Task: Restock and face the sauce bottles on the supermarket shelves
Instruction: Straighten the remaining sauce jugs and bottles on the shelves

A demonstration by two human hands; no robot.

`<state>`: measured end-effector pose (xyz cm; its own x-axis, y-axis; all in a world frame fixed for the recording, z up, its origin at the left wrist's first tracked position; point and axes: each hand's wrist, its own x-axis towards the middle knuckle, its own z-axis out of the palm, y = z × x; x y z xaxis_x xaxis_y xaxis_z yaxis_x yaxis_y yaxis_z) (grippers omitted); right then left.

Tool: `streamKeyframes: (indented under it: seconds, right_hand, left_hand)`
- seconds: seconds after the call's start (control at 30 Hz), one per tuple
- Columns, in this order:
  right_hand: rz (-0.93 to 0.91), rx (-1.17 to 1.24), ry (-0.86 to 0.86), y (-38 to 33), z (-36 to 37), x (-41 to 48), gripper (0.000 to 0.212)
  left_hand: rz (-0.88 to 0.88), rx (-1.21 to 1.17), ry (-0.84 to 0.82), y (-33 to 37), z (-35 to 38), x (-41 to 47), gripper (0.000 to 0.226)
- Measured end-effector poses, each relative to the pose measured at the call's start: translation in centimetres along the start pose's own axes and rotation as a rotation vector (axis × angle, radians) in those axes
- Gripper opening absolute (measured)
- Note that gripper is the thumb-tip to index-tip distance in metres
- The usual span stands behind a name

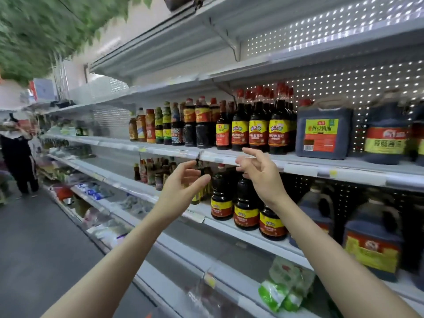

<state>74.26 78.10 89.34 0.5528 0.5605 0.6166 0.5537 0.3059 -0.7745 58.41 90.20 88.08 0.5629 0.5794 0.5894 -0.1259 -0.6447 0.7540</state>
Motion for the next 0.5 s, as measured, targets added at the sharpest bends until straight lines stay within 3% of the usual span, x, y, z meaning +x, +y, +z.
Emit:
streamKeyframes:
  seconds: [0.5]
  right_hand:
    - [0.277,-0.107,0.064,15.7,9.7,7.2,0.037]
  left_hand:
    - [-0.227,-0.119,-0.162,-19.8,0.8,10.4,0.052]
